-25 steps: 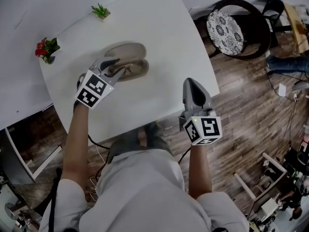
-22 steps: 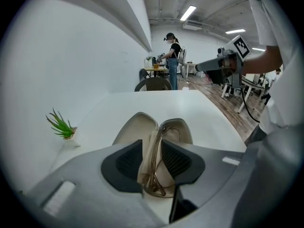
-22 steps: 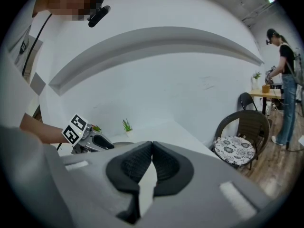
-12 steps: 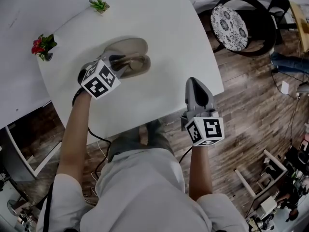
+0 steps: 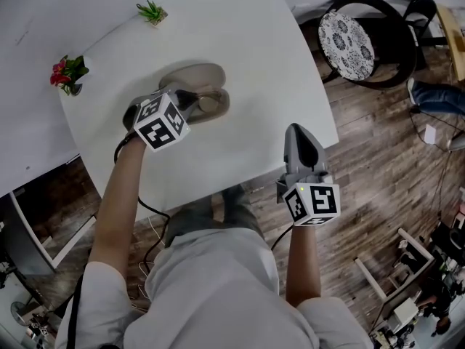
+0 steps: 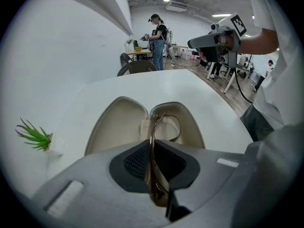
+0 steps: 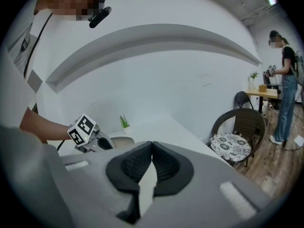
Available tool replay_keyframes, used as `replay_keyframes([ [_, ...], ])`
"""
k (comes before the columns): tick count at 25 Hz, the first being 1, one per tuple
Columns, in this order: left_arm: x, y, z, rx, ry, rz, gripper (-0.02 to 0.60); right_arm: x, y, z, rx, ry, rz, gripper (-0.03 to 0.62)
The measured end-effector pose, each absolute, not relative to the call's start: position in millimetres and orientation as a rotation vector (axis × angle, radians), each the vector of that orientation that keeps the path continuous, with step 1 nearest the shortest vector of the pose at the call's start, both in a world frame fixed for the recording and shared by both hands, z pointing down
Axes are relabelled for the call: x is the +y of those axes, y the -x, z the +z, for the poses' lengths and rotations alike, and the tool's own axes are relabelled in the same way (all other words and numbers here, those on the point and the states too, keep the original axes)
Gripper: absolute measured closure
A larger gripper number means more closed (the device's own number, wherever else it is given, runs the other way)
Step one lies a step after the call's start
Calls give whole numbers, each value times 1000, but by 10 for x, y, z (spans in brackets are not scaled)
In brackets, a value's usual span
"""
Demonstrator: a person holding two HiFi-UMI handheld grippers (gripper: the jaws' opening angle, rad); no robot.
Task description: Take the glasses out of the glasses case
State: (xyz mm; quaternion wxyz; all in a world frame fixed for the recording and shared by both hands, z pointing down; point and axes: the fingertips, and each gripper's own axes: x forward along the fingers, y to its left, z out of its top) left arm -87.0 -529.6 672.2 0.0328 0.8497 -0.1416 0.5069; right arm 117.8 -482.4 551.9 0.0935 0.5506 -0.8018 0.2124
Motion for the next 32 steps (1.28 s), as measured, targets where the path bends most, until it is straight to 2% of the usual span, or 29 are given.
replay_keyframes([
  [16, -5399, 944, 6549, -674, -2656, 1477, 557, -4717, -1144, 5420, -2402, -1643, 617, 591],
  [32, -5432, 1155, 5756, -1090, -2667, 1274, 558, -4589, -1090, 5092, -2501, -1608, 556, 591],
])
